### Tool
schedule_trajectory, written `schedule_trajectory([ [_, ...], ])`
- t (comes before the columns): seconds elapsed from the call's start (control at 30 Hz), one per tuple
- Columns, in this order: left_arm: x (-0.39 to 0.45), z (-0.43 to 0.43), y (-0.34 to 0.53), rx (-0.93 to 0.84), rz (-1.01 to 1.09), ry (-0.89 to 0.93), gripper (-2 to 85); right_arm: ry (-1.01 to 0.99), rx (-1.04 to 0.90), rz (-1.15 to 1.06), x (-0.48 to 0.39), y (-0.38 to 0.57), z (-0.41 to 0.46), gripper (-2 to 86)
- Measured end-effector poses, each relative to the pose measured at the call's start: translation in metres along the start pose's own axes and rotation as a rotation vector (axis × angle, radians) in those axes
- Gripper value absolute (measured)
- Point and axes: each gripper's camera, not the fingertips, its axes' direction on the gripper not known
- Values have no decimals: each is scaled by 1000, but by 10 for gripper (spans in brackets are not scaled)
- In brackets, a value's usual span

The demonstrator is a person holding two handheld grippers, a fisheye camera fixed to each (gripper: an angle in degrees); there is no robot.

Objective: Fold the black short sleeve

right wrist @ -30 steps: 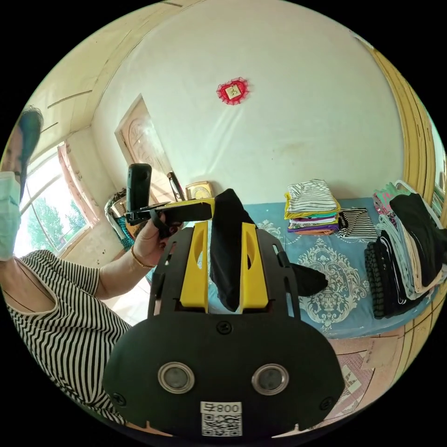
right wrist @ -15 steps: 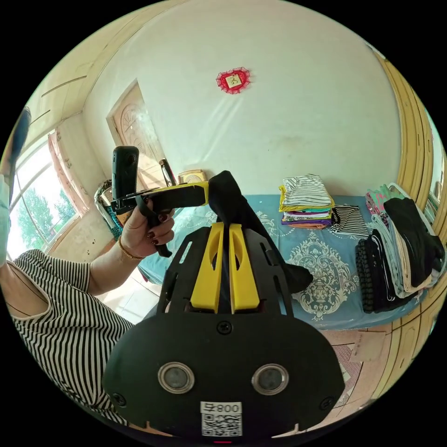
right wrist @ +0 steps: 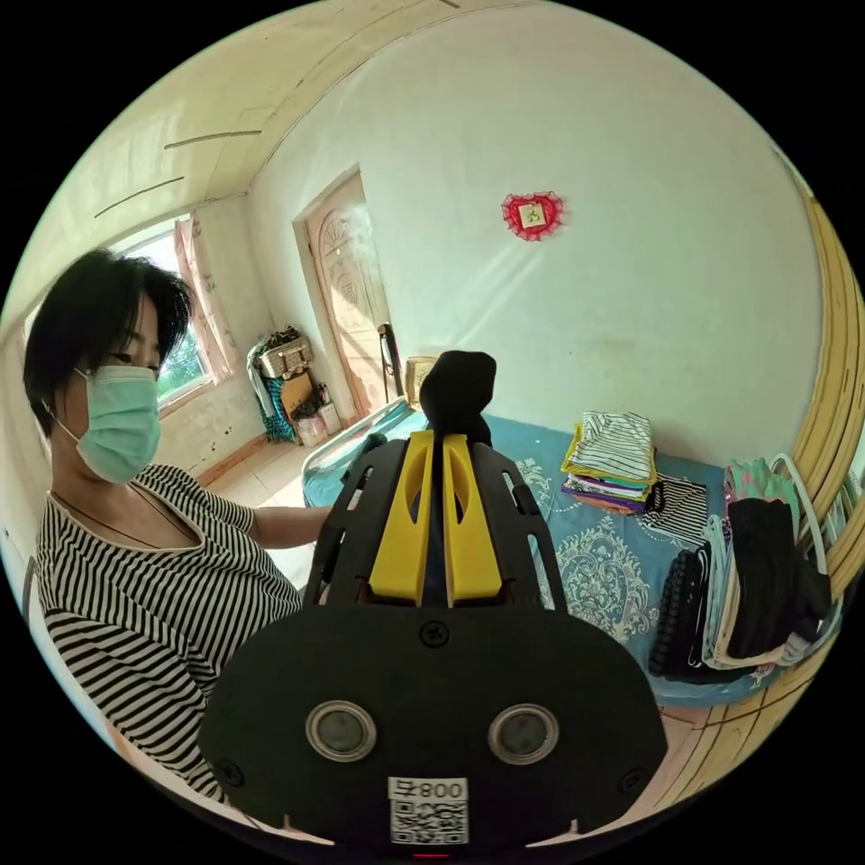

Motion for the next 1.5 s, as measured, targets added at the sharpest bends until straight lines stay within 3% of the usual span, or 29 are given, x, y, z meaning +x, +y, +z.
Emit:
schedule_trajectory([
  [0.2, 21, 52, 15, -139, 93, 3, 134, -71, -27, -69, -36, -17, 1, 9],
  [0.53, 48, 46, 18, -120, 131, 110, 114, -180, -15, -98, -67, -12, 2, 10],
  [0.73, 63, 33, 14, -106, 119, 169, 54, -204, -19, -128, -84, -7, 0, 9],
  [0.93, 79, -9, 26, -30, 99, 156, 28, -183, -36, -146, -91, 0, -4, 9],
  [1.17, 80, -61, 65, 7, 2, 239, 125, -234, -29, -133, -75, 6, -5, 9],
  [1.33, 103, -84, 76, 29, 8, 300, 89, -260, -50, -149, -69, 5, 6, 10],
  [1.5, 134, -146, 98, 48, 8, 183, 30, -232, -56, -153, -59, 7, 3, 10],
])
